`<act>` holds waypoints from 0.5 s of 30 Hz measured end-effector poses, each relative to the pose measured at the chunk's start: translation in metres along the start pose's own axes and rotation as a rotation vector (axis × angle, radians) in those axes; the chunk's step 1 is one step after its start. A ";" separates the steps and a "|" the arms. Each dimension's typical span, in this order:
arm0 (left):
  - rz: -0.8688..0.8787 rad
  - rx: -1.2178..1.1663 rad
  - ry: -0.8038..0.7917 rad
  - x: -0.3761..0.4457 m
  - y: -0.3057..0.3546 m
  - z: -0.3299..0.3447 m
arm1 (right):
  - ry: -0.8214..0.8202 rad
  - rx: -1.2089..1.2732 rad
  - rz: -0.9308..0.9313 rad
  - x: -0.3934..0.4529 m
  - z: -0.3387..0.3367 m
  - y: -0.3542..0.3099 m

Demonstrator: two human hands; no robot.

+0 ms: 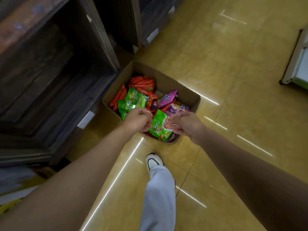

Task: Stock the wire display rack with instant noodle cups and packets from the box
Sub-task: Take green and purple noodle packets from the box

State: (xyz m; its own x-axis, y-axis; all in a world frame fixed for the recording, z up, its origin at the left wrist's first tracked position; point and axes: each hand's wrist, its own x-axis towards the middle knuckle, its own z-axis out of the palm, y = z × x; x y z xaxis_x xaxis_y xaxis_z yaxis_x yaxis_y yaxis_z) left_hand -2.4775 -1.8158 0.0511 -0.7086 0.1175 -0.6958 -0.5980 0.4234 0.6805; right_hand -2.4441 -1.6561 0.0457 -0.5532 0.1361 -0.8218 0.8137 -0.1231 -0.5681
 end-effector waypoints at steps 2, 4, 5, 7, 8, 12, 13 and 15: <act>-0.009 -0.019 0.002 0.032 0.009 -0.002 | 0.012 -0.005 0.016 0.032 -0.004 -0.012; -0.051 -0.032 0.003 0.062 0.011 -0.003 | 0.013 -0.111 0.023 0.063 -0.007 -0.020; -0.087 -0.038 -0.001 0.075 0.009 -0.005 | 0.014 -0.153 0.039 0.076 -0.005 -0.022; -0.149 -0.037 -0.017 0.098 -0.001 -0.010 | 0.027 -0.182 0.096 0.102 -0.005 -0.021; -0.175 -0.026 -0.032 0.108 -0.008 -0.011 | 0.019 -0.181 0.128 0.113 -0.005 -0.019; -0.334 0.022 0.015 0.148 -0.042 -0.003 | -0.045 -0.192 0.219 0.149 -0.011 0.005; -0.359 0.022 0.035 0.157 -0.048 0.001 | -0.019 -0.225 0.234 0.157 -0.013 0.012; -0.382 0.039 0.018 0.172 -0.057 0.012 | 0.019 -0.250 0.264 0.172 -0.017 0.025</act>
State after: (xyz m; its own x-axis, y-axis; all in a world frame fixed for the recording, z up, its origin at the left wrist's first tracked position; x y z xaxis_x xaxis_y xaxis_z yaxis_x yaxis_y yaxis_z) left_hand -2.5607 -1.8093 -0.1097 -0.4438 -0.0716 -0.8933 -0.8061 0.4673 0.3631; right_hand -2.5156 -1.6189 -0.1093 -0.3164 0.1497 -0.9367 0.9479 0.0873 -0.3063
